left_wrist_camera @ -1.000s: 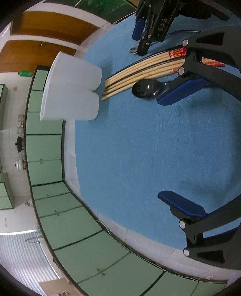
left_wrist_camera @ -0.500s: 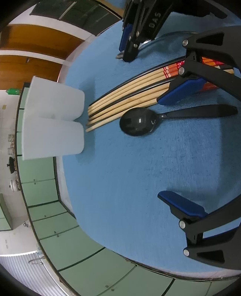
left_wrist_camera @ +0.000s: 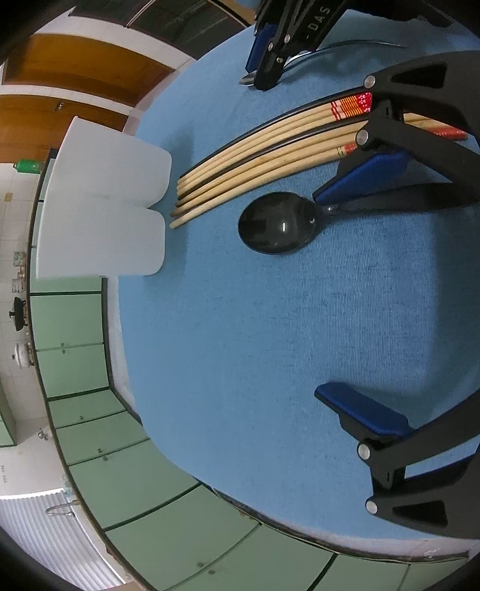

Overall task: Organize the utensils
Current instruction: 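Grasp the black spoon with the left gripper while the right gripper holds the silver spoon, then carry both spoons over the white holder and open both grippers to drop them in, then move both open grippers back over the chopstick bundle, then grasp the black chopstick with the right gripper, then grasp a red-banded chopstick with the left gripper while the right gripper holds the black chopstick, then carry both chopsticks to the white holder and release them into it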

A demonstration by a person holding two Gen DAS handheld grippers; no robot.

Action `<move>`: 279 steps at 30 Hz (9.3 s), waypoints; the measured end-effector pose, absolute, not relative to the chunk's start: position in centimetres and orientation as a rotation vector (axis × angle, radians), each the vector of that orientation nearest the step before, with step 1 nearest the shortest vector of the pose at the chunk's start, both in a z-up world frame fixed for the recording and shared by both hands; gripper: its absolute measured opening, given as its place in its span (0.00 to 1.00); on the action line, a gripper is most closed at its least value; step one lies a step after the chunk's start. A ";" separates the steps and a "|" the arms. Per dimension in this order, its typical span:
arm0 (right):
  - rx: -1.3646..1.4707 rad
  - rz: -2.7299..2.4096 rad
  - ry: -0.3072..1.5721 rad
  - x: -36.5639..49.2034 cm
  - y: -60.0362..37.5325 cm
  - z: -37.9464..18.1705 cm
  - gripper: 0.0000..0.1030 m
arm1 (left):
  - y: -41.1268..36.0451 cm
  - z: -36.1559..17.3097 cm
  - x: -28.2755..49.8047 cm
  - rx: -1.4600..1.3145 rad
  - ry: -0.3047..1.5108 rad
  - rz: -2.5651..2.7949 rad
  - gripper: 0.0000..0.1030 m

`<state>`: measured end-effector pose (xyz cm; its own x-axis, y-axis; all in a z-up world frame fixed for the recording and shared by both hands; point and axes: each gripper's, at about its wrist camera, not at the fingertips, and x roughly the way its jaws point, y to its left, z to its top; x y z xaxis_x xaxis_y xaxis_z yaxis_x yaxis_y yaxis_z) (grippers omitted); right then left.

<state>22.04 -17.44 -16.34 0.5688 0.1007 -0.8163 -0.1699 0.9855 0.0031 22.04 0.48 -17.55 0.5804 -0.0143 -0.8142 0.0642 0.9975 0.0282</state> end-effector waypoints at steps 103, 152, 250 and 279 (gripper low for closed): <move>0.053 0.252 0.444 37.3 -19.9 -2.5 0.43 | -0.7 -4.5 36.8 -0.070 0.254 -0.178 0.45; -0.121 0.183 0.897 11.6 -18.1 -16.7 0.78 | 0.5 -17.9 14.4 -0.007 0.919 -0.112 0.82; 0.020 0.357 0.593 12.4 -23.2 -2.2 0.06 | 0.0 -3.2 14.5 0.010 0.554 -0.240 0.06; 0.066 0.496 0.467 27.3 -23.6 14.1 0.06 | -1.0 11.3 27.5 0.018 0.313 -0.369 0.05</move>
<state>27.28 -23.55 14.06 0.7767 0.4734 -0.4155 -0.4436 0.8794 0.1727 27.53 -0.97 11.34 0.8850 -0.3523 -0.3043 0.3579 0.9329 -0.0392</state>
